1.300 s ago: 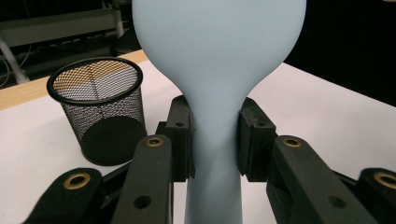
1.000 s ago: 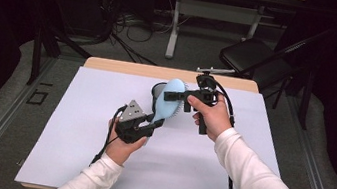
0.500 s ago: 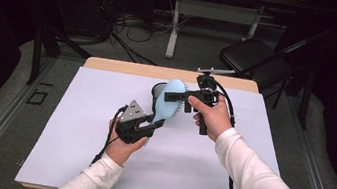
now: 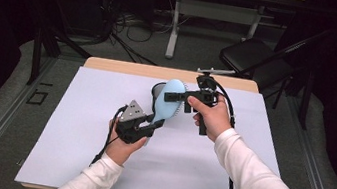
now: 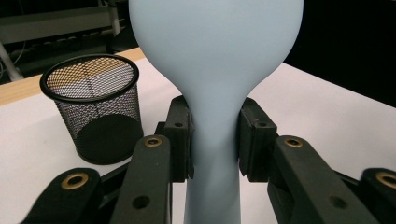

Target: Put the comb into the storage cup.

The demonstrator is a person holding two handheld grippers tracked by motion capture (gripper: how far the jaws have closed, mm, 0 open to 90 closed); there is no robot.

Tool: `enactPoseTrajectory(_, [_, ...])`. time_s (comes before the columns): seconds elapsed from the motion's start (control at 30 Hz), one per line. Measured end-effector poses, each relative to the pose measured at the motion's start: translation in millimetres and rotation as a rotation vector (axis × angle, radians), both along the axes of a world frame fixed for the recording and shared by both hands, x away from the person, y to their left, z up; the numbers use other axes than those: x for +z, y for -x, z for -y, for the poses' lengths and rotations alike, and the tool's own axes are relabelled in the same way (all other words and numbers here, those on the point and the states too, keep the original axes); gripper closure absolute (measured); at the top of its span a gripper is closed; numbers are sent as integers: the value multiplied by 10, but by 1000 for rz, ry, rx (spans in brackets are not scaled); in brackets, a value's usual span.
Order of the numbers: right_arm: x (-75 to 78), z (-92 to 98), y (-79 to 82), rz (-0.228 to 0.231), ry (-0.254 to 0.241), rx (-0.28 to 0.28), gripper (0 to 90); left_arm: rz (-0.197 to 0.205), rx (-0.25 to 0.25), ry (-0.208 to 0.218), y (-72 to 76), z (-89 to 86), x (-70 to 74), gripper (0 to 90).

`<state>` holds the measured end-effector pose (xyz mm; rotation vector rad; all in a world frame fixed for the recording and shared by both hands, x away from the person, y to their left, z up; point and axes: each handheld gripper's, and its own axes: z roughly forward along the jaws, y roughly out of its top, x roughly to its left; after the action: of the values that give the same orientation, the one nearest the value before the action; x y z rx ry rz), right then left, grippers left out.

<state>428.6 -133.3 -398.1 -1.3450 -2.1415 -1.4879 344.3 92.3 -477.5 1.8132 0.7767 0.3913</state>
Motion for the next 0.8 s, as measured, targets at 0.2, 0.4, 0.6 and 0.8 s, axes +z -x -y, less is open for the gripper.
enactPoseTrajectory(0.2, [-3,7,-2,-4,-5,1,476,-1,-1,2,-1,0,-1,684])
enactPoseTrajectory(0.4, [-9,10,-5,-8,-5,6,477,-3,-3,8,-3,-4,-3,674])
enactPoseTrajectory(0.6, [-11,9,-8,-17,-7,14,478,-4,-4,14,1,-7,0,657])
enactPoseTrajectory(0.8, [-13,8,-9,-17,-8,18,479,-8,-5,20,-3,-9,-6,647])
